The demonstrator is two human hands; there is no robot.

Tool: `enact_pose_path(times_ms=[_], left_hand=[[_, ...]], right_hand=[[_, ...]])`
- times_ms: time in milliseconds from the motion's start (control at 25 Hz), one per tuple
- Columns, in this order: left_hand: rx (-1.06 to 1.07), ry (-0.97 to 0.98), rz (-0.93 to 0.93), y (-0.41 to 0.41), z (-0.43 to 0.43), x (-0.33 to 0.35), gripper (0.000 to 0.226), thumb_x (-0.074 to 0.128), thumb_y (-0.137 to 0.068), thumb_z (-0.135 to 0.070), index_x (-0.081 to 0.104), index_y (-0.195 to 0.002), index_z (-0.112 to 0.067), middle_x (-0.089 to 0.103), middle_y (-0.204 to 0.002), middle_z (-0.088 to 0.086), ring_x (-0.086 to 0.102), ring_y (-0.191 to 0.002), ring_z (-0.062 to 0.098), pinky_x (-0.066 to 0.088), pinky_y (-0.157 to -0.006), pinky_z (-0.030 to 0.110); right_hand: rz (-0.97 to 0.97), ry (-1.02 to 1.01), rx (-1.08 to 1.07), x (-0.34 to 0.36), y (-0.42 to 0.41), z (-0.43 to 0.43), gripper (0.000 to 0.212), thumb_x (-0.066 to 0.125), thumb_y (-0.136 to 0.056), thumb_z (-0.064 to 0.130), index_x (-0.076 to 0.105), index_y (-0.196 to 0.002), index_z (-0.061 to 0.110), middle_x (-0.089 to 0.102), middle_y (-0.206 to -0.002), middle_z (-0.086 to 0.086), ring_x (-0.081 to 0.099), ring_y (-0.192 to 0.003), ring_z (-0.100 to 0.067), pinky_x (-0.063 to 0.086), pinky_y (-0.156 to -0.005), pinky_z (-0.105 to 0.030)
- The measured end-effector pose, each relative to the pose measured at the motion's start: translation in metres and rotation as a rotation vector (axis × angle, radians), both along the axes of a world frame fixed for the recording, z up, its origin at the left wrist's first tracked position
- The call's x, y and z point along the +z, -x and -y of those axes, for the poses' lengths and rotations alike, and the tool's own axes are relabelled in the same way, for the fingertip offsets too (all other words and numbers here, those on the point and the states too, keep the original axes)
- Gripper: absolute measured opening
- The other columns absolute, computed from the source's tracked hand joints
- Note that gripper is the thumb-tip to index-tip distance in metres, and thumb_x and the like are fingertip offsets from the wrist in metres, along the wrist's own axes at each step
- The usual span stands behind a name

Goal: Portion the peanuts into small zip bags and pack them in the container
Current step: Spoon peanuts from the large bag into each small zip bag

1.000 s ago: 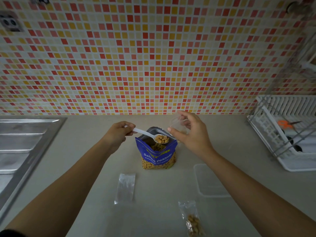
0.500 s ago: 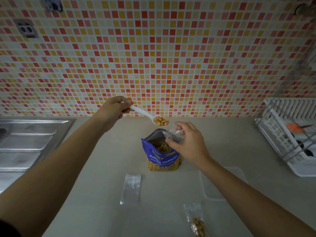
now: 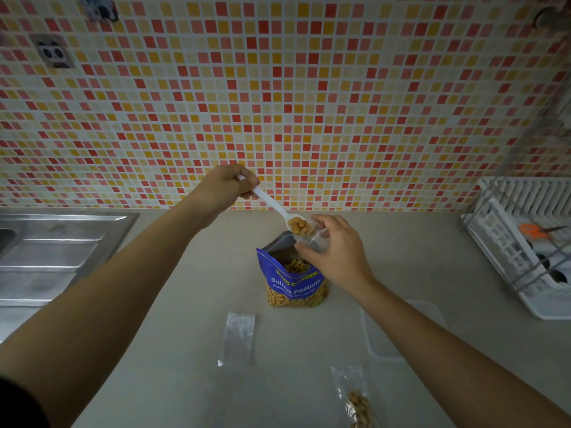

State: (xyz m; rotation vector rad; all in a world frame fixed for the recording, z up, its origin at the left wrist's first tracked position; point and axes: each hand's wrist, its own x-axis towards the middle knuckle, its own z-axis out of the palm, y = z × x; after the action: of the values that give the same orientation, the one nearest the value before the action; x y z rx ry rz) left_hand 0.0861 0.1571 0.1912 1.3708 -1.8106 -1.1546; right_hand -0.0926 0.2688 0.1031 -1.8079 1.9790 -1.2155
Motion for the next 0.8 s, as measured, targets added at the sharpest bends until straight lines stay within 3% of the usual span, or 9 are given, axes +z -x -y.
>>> enact_pose_path(times_ms=[120, 280, 360, 440, 640, 720, 800], left_hand=[[-0.061, 0.07, 0.032, 0.008, -0.004, 0.009, 0.009, 0.056, -0.092, -0.02, 0.062, -0.095, -0.015, 0.065, -0.085, -0.001, 0.059, -0.075, 0.009, 0.041, -0.064, 0.017], [-0.209, 0.194, 0.072, 0.022, -0.019, 0.028, 0.023, 0.06, -0.088, -0.033, 0.067, -0.097, -0.012, 0.07, -0.085, 0.005, 0.063, -0.072, 0.012, 0.045, -0.065, 0.021], [-0.251, 0.36, 0.121, 0.024, -0.025, 0.041, 0.026, 0.058, -0.089, -0.035, 0.07, -0.087, -0.012, 0.065, -0.083, 0.015, 0.057, -0.065, 0.016, 0.044, -0.06, 0.018], [-0.241, 0.46, 0.108, 0.022, -0.027, 0.054, 0.029, 0.057, -0.09, -0.035, 0.07, -0.086, -0.009, 0.06, -0.078, 0.017, 0.046, -0.053, 0.004, 0.039, -0.05, 0.01], [0.02, 0.307, -0.222, 0.0, -0.005, 0.044, 0.021, 0.058, -0.091, -0.029, 0.069, -0.089, -0.011, 0.059, -0.072, -0.001, 0.051, -0.06, 0.004, 0.043, -0.056, 0.013], [0.106, 0.238, -0.126, -0.004, 0.001, 0.015, 0.019, 0.057, -0.091, -0.028, 0.067, -0.086, -0.012, 0.058, -0.071, -0.001, 0.051, -0.062, 0.008, 0.042, -0.059, 0.019], [0.006, 0.211, 0.078, 0.001, 0.0, -0.022, 0.021, 0.059, -0.09, -0.028, 0.067, -0.08, -0.011, 0.058, -0.068, 0.0, 0.051, -0.062, 0.01, 0.039, -0.059, 0.021]], right_hand=[[0.02, -0.01, -0.001, 0.001, -0.002, 0.002, 0.056, 0.073, -0.074, 0.036, 0.056, -0.121, 0.013, 0.058, -0.111, 0.0, 0.048, -0.09, -0.005, 0.041, -0.076, -0.022], [0.135, 0.019, -0.07, 0.003, -0.008, 0.006, 0.055, 0.075, -0.071, 0.037, 0.056, -0.119, 0.017, 0.056, -0.106, 0.006, 0.052, -0.089, -0.007, 0.045, -0.076, -0.024], [0.191, 0.053, -0.094, 0.004, -0.009, 0.007, 0.055, 0.077, -0.07, 0.036, 0.056, -0.118, 0.018, 0.053, -0.102, 0.009, 0.055, -0.088, -0.009, 0.05, -0.077, -0.027], [0.221, 0.078, -0.103, 0.006, -0.007, 0.006, 0.054, 0.077, -0.07, 0.035, 0.056, -0.117, 0.019, 0.053, -0.101, 0.008, 0.056, -0.088, -0.011, 0.051, -0.075, -0.028], [0.282, 0.066, -0.12, 0.005, -0.001, 0.005, 0.057, 0.078, -0.069, 0.038, 0.055, -0.118, 0.02, 0.056, -0.103, 0.008, 0.058, -0.089, -0.008, 0.048, -0.075, -0.021], [0.357, 0.046, -0.13, 0.006, 0.004, 0.004, 0.05, 0.079, -0.069, 0.036, 0.055, -0.111, 0.024, 0.059, -0.103, 0.009, 0.059, -0.088, -0.006, 0.047, -0.072, -0.014], [0.455, 0.002, -0.149, 0.011, 0.009, 0.002, 0.044, 0.079, -0.069, 0.034, 0.054, -0.104, 0.027, 0.06, -0.1, 0.01, 0.059, -0.086, -0.003, 0.046, -0.068, -0.009]])
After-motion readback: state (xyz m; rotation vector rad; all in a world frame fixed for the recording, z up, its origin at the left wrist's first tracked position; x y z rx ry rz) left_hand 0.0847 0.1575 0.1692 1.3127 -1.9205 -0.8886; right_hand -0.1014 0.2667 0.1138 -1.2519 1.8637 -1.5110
